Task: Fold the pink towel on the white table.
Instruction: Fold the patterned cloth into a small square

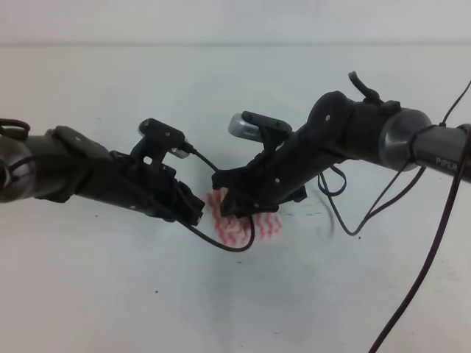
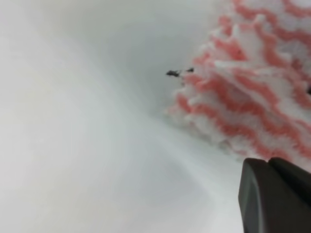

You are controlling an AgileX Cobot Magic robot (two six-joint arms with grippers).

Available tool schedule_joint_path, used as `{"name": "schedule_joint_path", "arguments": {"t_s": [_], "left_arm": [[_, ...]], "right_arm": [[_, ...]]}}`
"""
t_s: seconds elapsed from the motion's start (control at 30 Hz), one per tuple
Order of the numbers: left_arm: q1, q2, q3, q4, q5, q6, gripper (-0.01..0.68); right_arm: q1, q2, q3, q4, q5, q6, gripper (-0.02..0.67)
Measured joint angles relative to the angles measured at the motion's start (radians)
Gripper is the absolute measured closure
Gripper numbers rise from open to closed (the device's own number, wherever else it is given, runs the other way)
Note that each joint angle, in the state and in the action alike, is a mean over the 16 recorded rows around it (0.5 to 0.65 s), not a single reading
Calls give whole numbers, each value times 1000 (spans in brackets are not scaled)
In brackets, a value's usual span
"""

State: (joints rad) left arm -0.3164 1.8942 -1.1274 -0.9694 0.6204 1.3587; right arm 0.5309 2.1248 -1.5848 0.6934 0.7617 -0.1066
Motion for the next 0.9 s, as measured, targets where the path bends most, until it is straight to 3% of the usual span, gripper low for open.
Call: {"name": "schedule_joint_path", "arguments": {"t_s": [0.6,0.9], "left_arm": [[23,-42,0,3,-14,-7,678],[23,-49,0,4,-2,-8,678]], "right_arm": [[0,-1,-2,136,138,-83,482],[-11,-15,-24,87,139,-95,531]]}}
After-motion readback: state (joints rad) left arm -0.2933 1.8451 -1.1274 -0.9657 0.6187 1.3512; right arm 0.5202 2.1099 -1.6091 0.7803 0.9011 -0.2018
